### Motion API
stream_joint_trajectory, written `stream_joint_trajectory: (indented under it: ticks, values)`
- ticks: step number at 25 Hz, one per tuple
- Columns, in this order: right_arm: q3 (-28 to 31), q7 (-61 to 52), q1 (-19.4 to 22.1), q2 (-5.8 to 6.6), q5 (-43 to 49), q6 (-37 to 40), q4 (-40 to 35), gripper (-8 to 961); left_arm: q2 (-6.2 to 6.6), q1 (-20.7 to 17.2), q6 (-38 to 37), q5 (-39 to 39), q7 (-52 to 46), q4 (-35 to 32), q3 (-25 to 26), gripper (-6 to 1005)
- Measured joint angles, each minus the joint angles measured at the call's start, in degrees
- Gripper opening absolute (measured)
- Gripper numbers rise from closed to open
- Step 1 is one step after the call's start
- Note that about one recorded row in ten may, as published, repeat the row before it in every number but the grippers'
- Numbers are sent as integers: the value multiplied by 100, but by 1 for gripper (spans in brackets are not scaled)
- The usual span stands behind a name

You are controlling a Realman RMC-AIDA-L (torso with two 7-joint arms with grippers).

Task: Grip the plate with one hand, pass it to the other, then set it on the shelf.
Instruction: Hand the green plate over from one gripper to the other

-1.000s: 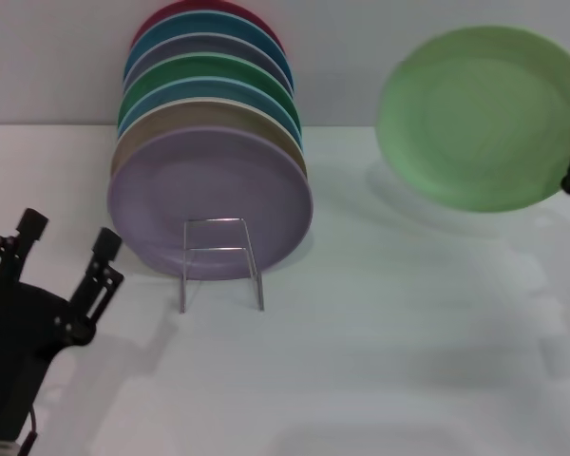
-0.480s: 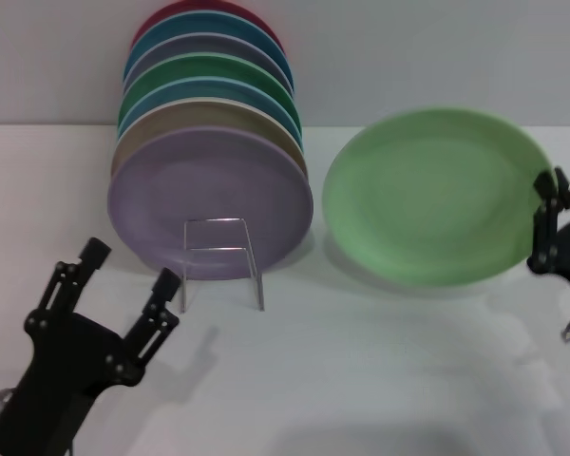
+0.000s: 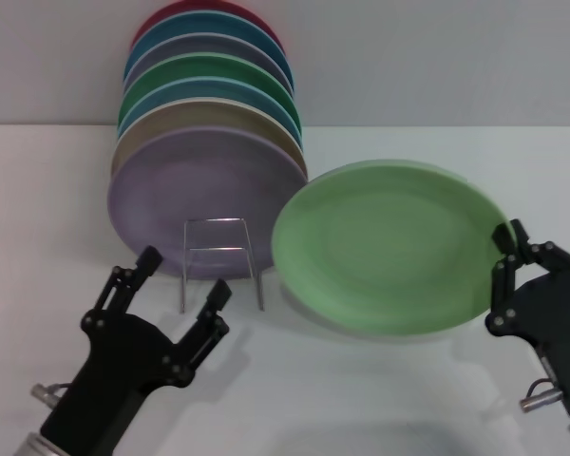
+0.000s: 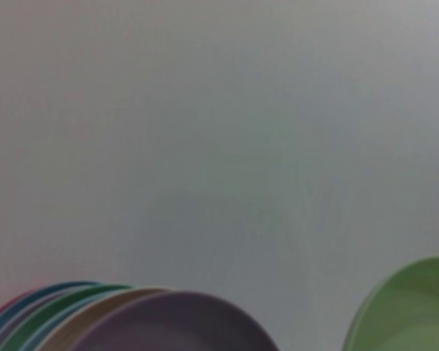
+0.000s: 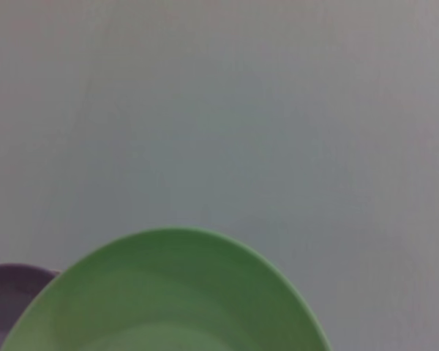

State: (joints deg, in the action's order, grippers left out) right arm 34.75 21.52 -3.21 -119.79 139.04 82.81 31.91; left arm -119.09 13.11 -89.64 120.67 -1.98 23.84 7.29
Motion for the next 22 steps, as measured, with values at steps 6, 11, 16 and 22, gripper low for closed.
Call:
stream_joint_trajectory:
  ticks: [6,11,16,22]
  values:
    - [-386,357,-39,3,-312,65,123,26,0,96,286,1,152,74,-5,834]
    - [-550,595,-63,1,-319,45,190,27,0,151,435,0,154,77,-1,830]
    - [-715,677,-89,-1,-330,20,237,26,0,201,545,0,154,77,14,815]
    - [-834,715,-126,0,-334,15,242,25,0,283,684,0,155,64,37,797]
